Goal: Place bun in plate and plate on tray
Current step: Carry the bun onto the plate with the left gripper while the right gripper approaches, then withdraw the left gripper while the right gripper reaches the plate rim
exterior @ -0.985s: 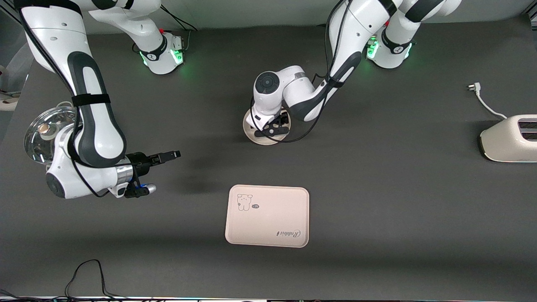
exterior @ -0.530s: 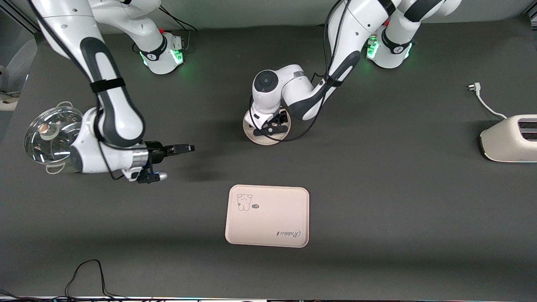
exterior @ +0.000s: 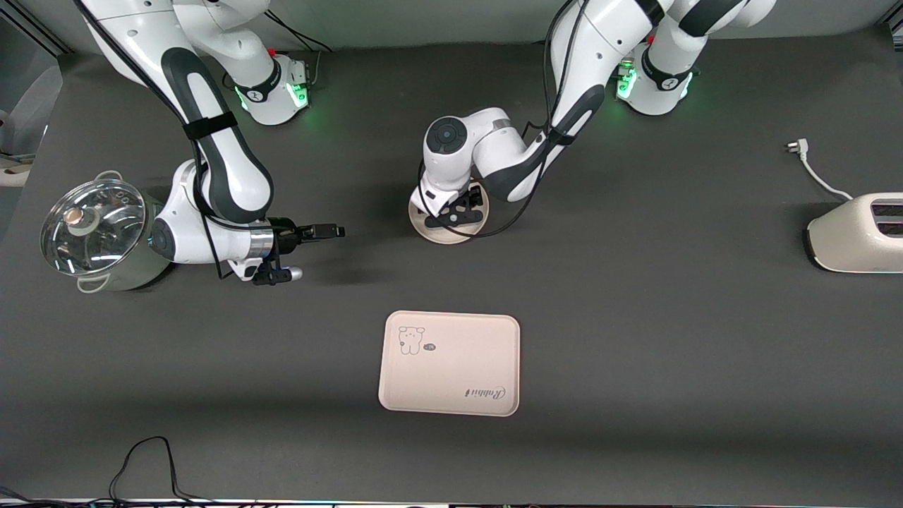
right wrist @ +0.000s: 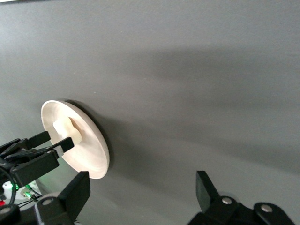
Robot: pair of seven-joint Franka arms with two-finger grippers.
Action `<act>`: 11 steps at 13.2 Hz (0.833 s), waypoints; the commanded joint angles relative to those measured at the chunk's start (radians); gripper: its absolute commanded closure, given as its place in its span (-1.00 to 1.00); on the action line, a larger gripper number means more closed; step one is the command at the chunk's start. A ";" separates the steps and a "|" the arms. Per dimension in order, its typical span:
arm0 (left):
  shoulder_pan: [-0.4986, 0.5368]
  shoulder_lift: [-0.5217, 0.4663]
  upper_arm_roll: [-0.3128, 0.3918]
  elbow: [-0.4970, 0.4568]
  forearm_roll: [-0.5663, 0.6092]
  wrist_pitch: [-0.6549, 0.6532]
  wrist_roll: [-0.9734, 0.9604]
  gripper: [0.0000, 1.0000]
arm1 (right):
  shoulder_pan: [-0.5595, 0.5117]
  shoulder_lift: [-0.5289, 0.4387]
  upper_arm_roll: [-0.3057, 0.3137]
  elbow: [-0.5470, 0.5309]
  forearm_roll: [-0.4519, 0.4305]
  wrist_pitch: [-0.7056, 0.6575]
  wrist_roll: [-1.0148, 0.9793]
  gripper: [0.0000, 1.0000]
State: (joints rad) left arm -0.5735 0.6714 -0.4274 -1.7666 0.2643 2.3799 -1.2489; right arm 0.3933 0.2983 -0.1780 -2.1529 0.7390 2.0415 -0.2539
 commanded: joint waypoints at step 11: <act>0.400 -0.099 0.010 0.505 0.019 -0.560 0.622 -1.00 | 0.228 -0.012 -0.011 -0.050 0.086 0.159 0.159 -1.00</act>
State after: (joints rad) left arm -0.2485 0.5515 -0.4059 -1.3597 0.2755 1.8960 -0.7796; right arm 0.5503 0.2940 -0.1780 -2.1766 0.7873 2.1331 -0.1452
